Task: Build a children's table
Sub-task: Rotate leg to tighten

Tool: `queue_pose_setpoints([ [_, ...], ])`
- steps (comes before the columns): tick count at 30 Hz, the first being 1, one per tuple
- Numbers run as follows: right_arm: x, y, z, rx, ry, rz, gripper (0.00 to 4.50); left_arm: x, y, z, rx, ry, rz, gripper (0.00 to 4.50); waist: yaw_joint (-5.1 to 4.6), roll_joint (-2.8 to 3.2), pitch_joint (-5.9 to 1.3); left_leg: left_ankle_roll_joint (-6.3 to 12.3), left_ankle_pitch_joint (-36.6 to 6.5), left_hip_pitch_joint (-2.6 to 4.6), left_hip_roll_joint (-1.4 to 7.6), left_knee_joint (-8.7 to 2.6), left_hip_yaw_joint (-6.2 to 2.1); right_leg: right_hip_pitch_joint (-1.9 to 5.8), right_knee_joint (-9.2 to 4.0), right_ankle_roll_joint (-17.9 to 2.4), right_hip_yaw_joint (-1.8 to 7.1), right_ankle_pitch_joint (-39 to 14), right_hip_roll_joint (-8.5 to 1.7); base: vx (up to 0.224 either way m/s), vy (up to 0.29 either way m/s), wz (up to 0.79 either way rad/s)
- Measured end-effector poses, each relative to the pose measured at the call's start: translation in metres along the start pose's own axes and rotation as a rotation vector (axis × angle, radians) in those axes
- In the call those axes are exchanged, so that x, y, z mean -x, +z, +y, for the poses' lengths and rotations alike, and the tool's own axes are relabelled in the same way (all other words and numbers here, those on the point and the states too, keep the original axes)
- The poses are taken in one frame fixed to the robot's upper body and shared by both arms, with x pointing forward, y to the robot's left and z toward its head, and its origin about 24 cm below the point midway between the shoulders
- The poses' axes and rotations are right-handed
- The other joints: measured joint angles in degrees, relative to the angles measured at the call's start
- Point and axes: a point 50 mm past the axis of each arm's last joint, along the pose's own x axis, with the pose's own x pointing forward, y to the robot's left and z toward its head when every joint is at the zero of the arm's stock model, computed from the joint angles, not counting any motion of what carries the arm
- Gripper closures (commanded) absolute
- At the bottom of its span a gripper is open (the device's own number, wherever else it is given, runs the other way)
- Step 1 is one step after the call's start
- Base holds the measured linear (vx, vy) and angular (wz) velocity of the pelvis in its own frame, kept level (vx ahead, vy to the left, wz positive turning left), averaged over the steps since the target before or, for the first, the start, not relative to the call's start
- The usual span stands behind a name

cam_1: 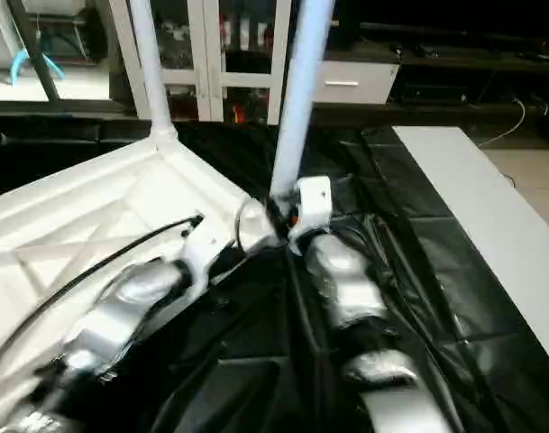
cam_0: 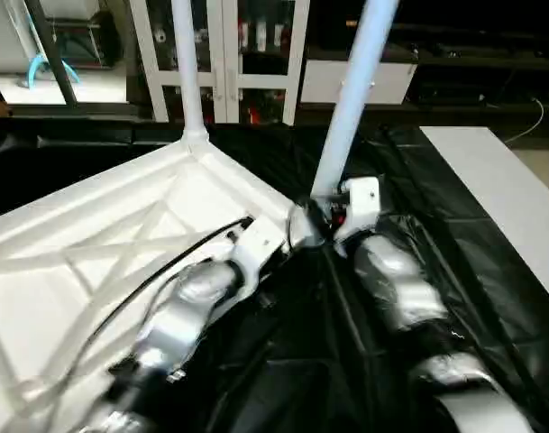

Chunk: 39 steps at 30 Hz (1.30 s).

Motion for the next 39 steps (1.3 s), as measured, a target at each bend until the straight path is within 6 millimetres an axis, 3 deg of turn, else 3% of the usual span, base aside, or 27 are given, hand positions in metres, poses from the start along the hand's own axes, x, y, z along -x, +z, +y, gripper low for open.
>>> queue_pose_setpoints([
  [6, 0.04, 0.002, -0.006, 0.018, 0.315, 0.045, 1.27, 0.033, -0.016, -0.001, -0.111, -0.164, -0.024, 4.5, 2.2, 0.2, 0.12, 0.21, -0.13, -0.12, -0.08, 0.05, 0.05, 0.06, -0.25, 0.02, -0.03, 0.01, -0.17, 0.0, 0.0, 0.0],
  [12, 0.056, 0.005, -0.013, 0.043, 0.402, 0.054, 1.27, 0.036, -0.017, -0.005, -0.079, -0.209, -0.05, 4.5, 1.99, 0.35, 0.18, 0.26, -0.15, -0.08, -0.26, 0.1, 0.13, 0.04, -0.24, -0.13, 0.07, -0.07, -0.34, 0.0, 0.0, 0.0],
  [13, 0.056, 0.004, -0.013, 0.04, 0.405, 0.053, 1.53, 0.036, -0.017, -0.005, -0.078, -0.211, -0.051, 4.5, 2.01, 0.39, 0.17, 0.26, -0.15, -0.08, -0.26, 0.09, 0.13, 0.04, -0.24, -0.14, 0.07, -0.08, -0.34, 0.0, 0.0, 0.0],
  [27, 0.059, 0.002, -0.01, 0.007, 0.444, 0.058, 2.49, 0.037, -0.017, -0.006, -0.08, -0.227, -0.055, 4.5, 2.03, 0.44, 0.16, 0.29, -0.14, -0.06, -0.25, 0.02, 0.13, 0.04, -0.24, -0.27, 0.04, -0.16, -0.33, 0.0, 0.0, 0.0],
  [32, 0.05, -0.001, -0.006, 0.018, 0.36, 0.052, 2.54, 0.033, -0.016, -0.004, -0.061, -0.195, -0.039, 4.5, 1.76, 0.38, 0.12, 0.42, 0.0, 0.06, -0.22, 0.01, 0.13, 0.06, -0.17, -0.28, 0.04, -0.16, -0.31, 0.0, 0.0, 0.0],
  [37, 0.016, -0.002, 0.0, -0.02, 0.1, 0.037, 2.56, 0.013, -0.008, 0.004, -0.002, -0.063, 0.015, 4.5, 0.41, 0.18, -0.09, 0.09, 0.09, 0.31, -0.22, 0.0, 0.12, 0.12, 0.1, -0.29, 0.13, -0.16, -0.31, 0.0, 0.0, 0.0],
  [39, -0.003, 0.0, 0.003, -0.059, -0.077, 0.019, 2.57, -0.004, 0.0, 0.005, 0.05, 0.014, 0.03, 4.5, -0.05, 0.15, -0.1, -0.01, 0.15, 0.38, -0.23, -0.01, 0.12, 0.11, 0.2, -0.29, 0.15, -0.16, -0.31, 0.0, 0.0, 0.0],
])
